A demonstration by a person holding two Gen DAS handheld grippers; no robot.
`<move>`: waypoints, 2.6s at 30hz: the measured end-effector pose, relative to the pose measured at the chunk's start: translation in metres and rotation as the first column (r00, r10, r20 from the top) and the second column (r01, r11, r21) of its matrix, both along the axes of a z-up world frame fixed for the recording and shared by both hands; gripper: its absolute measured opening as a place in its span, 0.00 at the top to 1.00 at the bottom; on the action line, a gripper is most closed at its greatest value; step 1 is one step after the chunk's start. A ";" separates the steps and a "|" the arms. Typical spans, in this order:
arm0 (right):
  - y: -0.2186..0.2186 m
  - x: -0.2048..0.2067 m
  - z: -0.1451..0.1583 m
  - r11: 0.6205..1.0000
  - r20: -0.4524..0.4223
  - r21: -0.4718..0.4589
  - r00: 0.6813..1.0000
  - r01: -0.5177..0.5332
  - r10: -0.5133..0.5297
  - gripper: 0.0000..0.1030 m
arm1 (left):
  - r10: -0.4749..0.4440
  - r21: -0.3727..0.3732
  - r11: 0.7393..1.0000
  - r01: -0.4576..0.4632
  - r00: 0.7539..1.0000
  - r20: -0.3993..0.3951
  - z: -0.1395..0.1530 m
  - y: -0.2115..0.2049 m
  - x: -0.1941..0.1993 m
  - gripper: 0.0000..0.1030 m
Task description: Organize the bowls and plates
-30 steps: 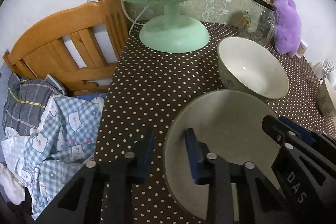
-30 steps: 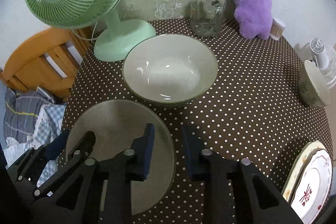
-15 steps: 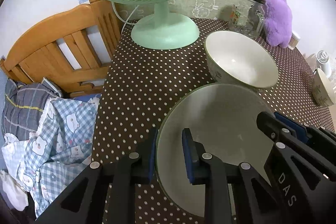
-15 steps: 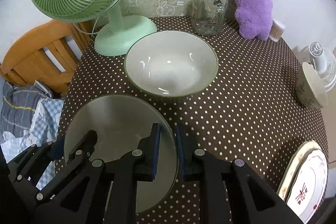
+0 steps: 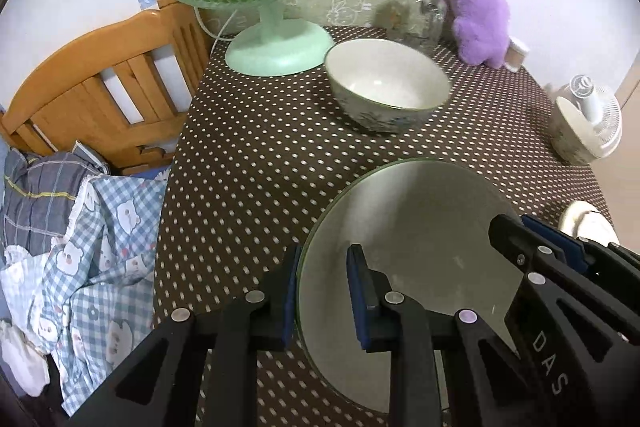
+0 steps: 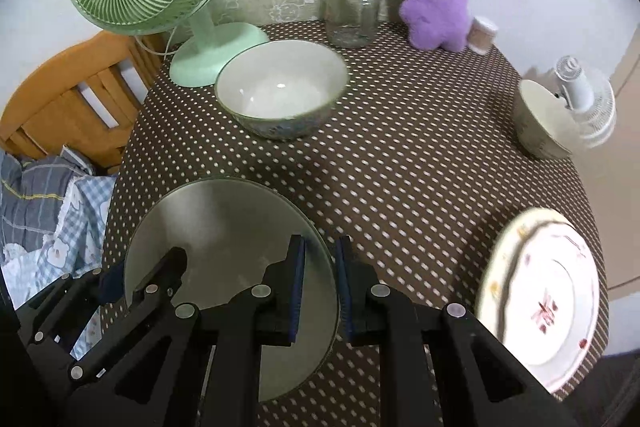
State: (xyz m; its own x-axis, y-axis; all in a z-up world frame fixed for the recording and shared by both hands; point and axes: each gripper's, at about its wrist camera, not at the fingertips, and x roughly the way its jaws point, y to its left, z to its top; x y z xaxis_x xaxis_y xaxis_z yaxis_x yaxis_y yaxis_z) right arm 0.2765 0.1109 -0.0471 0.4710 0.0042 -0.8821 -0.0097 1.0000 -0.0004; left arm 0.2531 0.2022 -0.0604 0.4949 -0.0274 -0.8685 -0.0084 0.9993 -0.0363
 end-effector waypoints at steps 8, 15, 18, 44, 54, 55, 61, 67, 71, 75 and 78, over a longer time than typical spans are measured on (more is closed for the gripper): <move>-0.033 -0.034 0.012 1.000 0.004 0.006 1.000 -0.006 0.006 0.81 | 0.015 -0.003 1.000 -0.015 1.000 -0.010 0.010 -0.034 -0.035 0.79; -0.057 -0.056 0.009 0.999 -0.002 0.008 1.000 -0.031 0.031 0.81 | 0.034 0.012 0.999 -0.034 0.999 -0.028 0.009 -0.059 -0.055 0.79; -0.069 -0.062 0.004 0.999 -0.010 0.014 0.999 -0.036 0.036 0.81 | 0.036 0.024 0.999 -0.035 0.999 -0.032 0.005 -0.070 -0.059 0.79; -0.086 -0.065 -0.007 0.988 -0.043 0.051 0.988 -0.147 0.149 0.90 | 0.142 0.055 0.989 -0.139 0.988 -0.054 -0.006 -0.083 -0.072 0.65; -0.097 -0.072 0.012 0.982 -0.014 0.041 0.983 -0.184 0.185 0.81 | 0.128 0.048 0.991 -0.126 0.991 -0.027 0.014 -0.088 -0.081 0.34; -0.098 -0.073 0.015 0.980 -0.006 0.048 0.981 -0.192 0.193 0.70 | 0.125 0.042 0.991 -0.124 0.992 -0.020 0.018 -0.089 -0.082 0.33; -0.101 -0.078 0.038 0.973 0.052 0.074 0.975 -0.220 0.217 0.38 | 0.124 0.037 0.991 -0.125 0.992 0.032 0.040 -0.087 -0.087 0.23; -0.100 -0.073 0.062 0.972 0.104 0.086 0.972 -0.220 0.211 0.22 | 0.124 0.024 0.992 -0.127 0.988 0.087 0.064 -0.081 -0.083 0.11; -0.096 -0.066 0.075 0.972 0.133 0.069 0.968 -0.223 0.212 0.20 | 0.123 0.022 0.992 -0.126 0.986 0.112 0.076 -0.075 -0.076 0.11; -0.090 -0.058 0.087 0.977 0.158 0.063 0.969 -0.204 0.192 0.20 | 0.119 0.010 0.993 -0.122 0.982 0.145 0.086 -0.069 -0.068 0.11; -0.085 -0.050 0.095 0.977 0.185 0.063 0.964 -0.203 0.188 0.20 | 0.115 0.022 0.993 -0.120 0.979 0.170 0.094 -0.064 -0.060 0.11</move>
